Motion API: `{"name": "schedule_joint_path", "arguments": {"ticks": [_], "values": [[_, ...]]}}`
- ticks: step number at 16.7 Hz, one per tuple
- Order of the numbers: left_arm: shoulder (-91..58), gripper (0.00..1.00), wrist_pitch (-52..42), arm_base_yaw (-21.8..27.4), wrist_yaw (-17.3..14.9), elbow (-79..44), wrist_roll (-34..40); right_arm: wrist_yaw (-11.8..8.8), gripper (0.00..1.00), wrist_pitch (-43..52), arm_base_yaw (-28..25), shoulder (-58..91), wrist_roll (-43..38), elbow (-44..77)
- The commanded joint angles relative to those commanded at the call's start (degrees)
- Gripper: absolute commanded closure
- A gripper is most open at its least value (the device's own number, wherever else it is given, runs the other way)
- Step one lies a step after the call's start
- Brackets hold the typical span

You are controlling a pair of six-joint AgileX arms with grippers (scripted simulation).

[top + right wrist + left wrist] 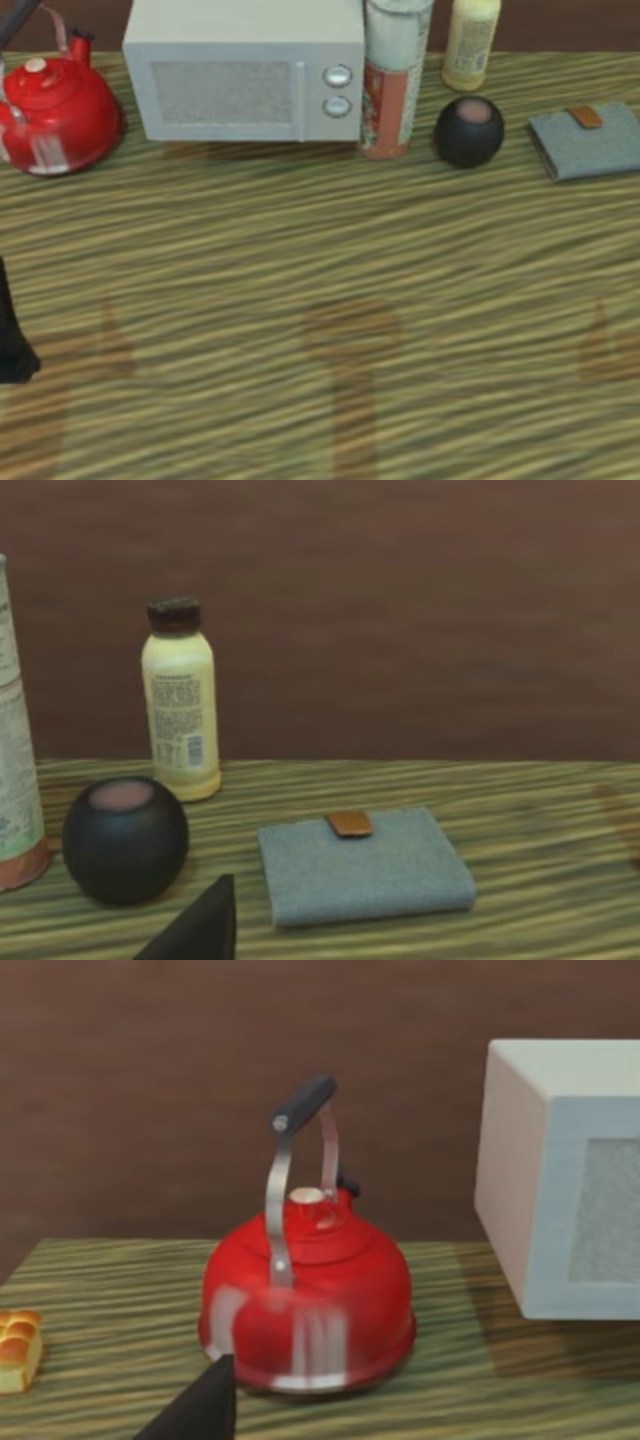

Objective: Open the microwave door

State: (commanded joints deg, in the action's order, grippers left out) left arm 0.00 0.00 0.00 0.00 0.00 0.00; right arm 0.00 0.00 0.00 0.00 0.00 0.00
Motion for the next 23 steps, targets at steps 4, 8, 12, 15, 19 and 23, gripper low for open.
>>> {"name": "schedule_joint_path", "arguments": {"ticks": [4, 8, 12, 15, 19, 23], "values": [[-1.61, 0.0, -0.93, 0.58, 0.21, -1.71, 0.55, 0.0, 0.0, 0.0, 0.0, 0.0, 0.0, 0.0], [-11.9, 0.0, -6.66, 3.7, 1.62, -12.38, 3.53, 0.0, 0.0, 0.0, 0.0, 0.0, 0.0, 0.0], [-30.93, 0.0, -16.93, 8.57, 4.13, -32.17, 7.96, 0.0, 0.0, 0.0, 0.0, 0.0, 0.0, 0.0], [-49.64, 0.0, -26.7, 12.87, 6.4, -50.79, 11.59, 0.0, 0.0, 0.0, 0.0, 0.0, 0.0, 0.0], [-76.91, 0.0, -40.7, 18.85, 9.49, -77.31, 16.45, 0.0, 0.0, 0.0, 0.0, 0.0, 0.0, 0.0], [-101.68, 0.0, -53.29, 24.43, 12.23, -101.8, 21.21, 0.0, 0.0, 0.0, 0.0, 0.0, 0.0, 0.0]]}}
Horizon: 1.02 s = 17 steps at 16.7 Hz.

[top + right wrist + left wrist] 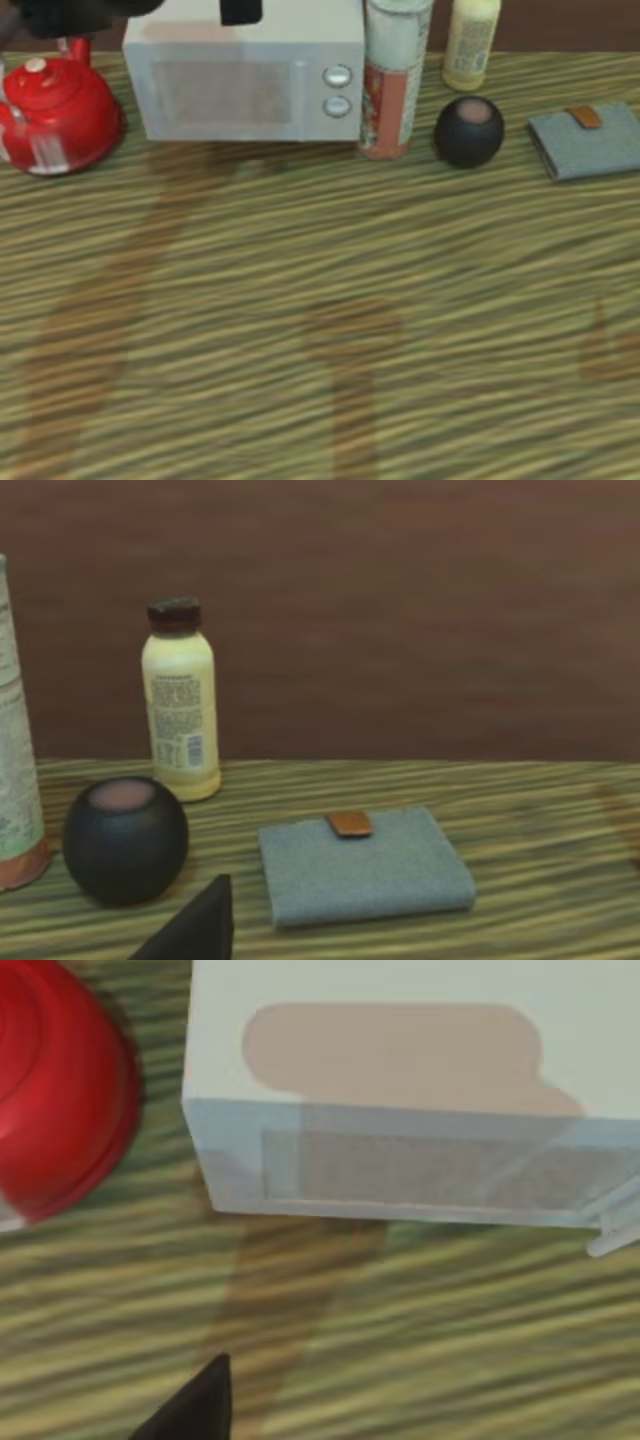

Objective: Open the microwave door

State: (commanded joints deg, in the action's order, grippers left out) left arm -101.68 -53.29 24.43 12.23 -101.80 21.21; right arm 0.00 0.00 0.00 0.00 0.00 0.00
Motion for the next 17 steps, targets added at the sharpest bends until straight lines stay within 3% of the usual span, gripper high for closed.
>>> {"name": "schedule_joint_path", "arguments": {"ticks": [4, 8, 17], "values": [[-17.46, 0.0, -9.18, 4.58, 2.08, -19.8, 4.3, 0.0, 0.0, 0.0, 0.0, 0.0, 0.0, 0.0], [-27.5, 0.0, -14.11, 7.48, 3.34, -31.88, 7.29, 0.0, 0.0, 0.0, 0.0, 0.0, 0.0, 0.0], [-30.96, 0.0, -14.12, 7.78, 3.46, -34.41, 7.71, 0.0, 0.0, 0.0, 0.0, 0.0, 0.0, 0.0]]}}
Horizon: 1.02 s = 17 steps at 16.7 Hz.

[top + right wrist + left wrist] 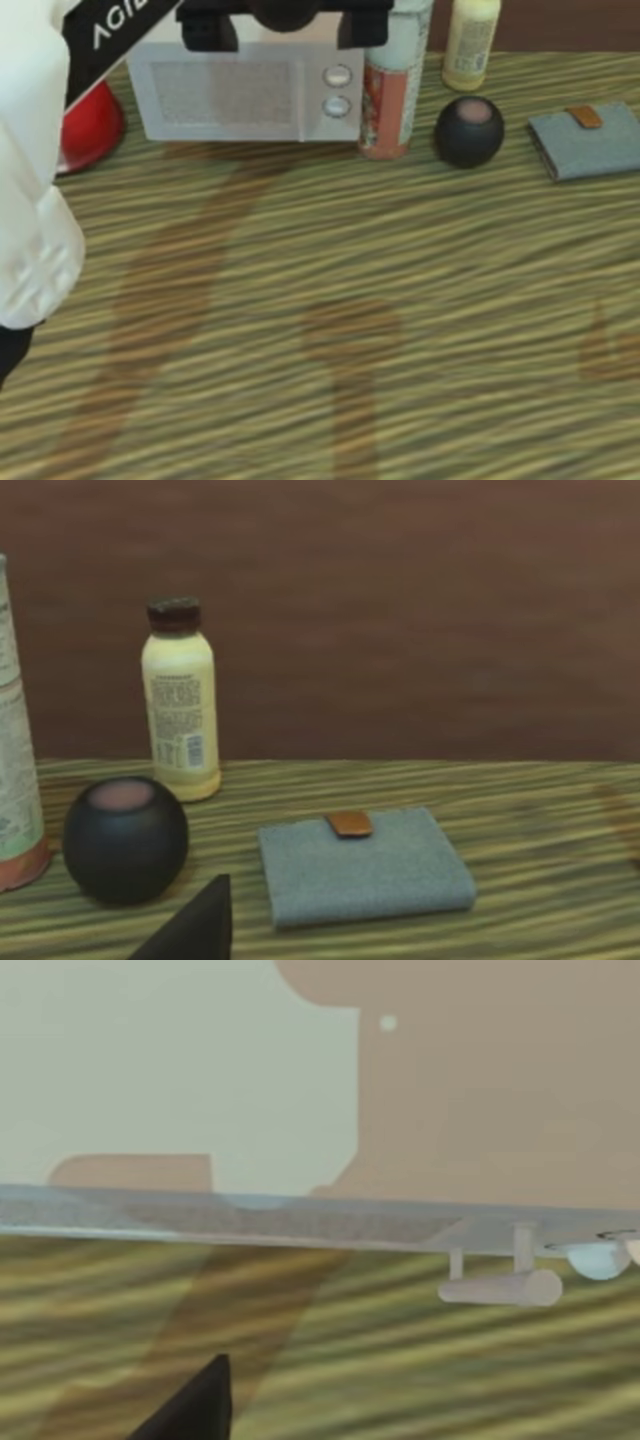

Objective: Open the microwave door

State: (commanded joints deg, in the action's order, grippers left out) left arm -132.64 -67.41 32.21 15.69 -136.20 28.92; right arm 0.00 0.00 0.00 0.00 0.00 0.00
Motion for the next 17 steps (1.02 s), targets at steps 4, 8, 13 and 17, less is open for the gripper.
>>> {"name": "schedule_joint_path", "arguments": {"ticks": [4, 8, 13, 17], "values": [[-4.5, 0.0, 7.58, -1.47, -0.73, 2.12, -1.42, 0.0, 0.0, 0.0, 0.0, 0.0, 0.0, 0.0], [-6.52, 0.0, 10.2, -2.11, -1.04, 2.98, -2.02, 0.0, 0.0, 0.0, 0.0, 0.0, 0.0, 0.0], [-6.52, 0.23, 10.2, -2.11, -1.04, 2.98, -2.02, 0.0, 0.0, 0.0, 0.0, 0.0, 0.0, 0.0], [-6.52, 0.53, 10.2, -2.11, -1.04, 2.98, -2.02, 0.0, 0.0, 0.0, 0.0, 0.0, 0.0, 0.0]]}}
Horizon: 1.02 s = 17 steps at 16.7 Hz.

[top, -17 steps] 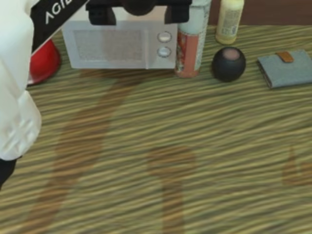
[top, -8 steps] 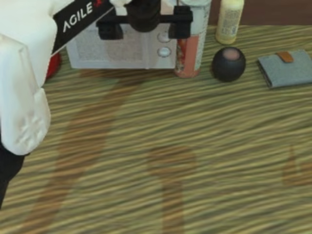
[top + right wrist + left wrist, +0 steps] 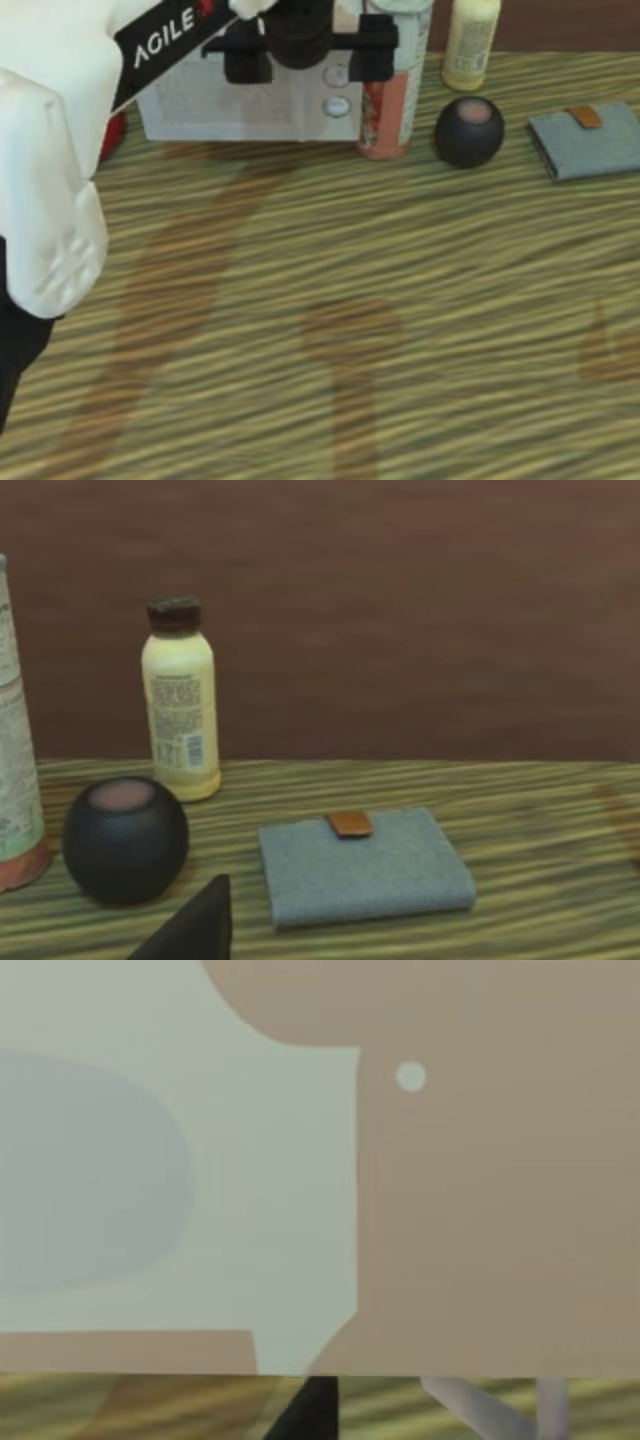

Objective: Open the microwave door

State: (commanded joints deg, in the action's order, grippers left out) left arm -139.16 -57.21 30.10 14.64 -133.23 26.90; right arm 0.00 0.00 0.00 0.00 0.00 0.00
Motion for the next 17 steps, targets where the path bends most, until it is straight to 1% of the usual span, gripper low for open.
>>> {"name": "schedule_joint_path", "arguments": {"ticks": [6, 7, 14, 15, 17], "values": [[0.0, 0.98, 0.0, 0.0, 0.0, 0.0, 0.0, 0.0, 0.0, 0.0, 0.0, 0.0, 0.0, 0.0], [0.0, 1.0, 0.0, 0.0, 0.0, 0.0, 0.0, 0.0, 0.0, 0.0, 0.0, 0.0, 0.0, 0.0], [0.0, 1.0, 0.0, 0.0, 0.0, 0.0, 0.0, 0.0, 0.0, 0.0, 0.0, 0.0, 0.0, 0.0], [1.46, 1.0, -0.23, 1.21, -0.39, 2.24, 0.13, 0.0, 0.0, 0.0, 0.0, 0.0, 0.0, 0.0], [2.26, 1.0, 0.47, 1.27, -0.14, 3.26, 0.18, 0.0, 0.0, 0.0, 0.0, 0.0, 0.0, 0.0]]}}
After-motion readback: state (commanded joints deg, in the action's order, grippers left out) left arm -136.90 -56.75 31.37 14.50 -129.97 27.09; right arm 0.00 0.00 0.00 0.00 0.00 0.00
